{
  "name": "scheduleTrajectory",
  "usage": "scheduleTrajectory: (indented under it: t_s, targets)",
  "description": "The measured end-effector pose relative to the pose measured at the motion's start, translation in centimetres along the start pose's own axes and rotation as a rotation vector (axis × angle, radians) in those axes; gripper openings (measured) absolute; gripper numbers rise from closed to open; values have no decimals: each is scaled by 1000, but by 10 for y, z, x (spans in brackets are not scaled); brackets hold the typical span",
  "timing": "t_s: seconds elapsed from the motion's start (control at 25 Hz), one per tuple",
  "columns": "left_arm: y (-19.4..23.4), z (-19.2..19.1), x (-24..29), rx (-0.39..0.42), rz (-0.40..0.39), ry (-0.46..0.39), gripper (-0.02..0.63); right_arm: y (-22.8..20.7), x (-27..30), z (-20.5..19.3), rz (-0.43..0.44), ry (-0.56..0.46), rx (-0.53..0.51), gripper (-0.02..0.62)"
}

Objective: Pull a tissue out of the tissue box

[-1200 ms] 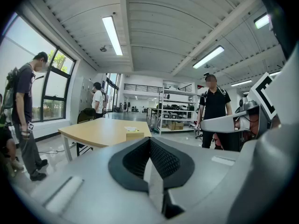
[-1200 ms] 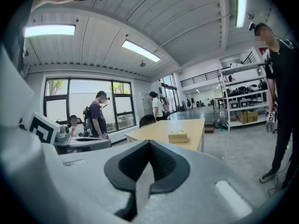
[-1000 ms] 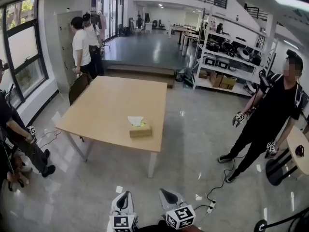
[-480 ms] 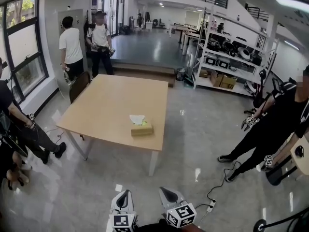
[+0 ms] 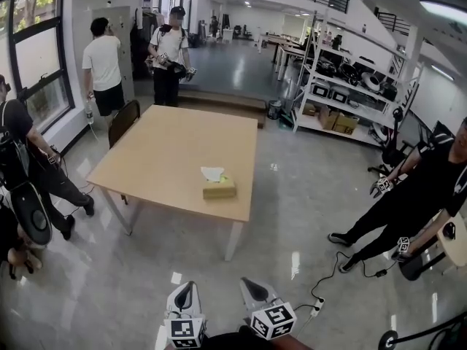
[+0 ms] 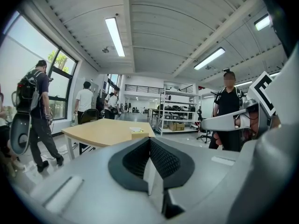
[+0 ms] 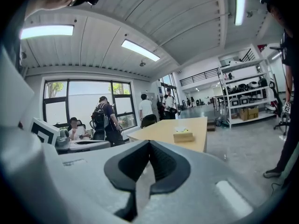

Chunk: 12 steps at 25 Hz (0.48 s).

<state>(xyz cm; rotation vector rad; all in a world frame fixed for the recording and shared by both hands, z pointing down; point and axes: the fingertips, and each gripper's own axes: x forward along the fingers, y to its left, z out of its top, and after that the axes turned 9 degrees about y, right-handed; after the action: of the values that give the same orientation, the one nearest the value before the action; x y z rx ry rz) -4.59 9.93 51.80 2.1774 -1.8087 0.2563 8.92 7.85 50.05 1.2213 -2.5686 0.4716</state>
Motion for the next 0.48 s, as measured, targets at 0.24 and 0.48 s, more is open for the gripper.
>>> scheduleTrajectory:
  t_s: [0.24,0.48]
  targets:
    - [18,-4,-12,-15,-2,-6,37,19,4,0,-1,-4,-5,-6]
    - [30,-10,-24,-27,-27,-23,18,39,6,0,-12,-6,-21,-6]
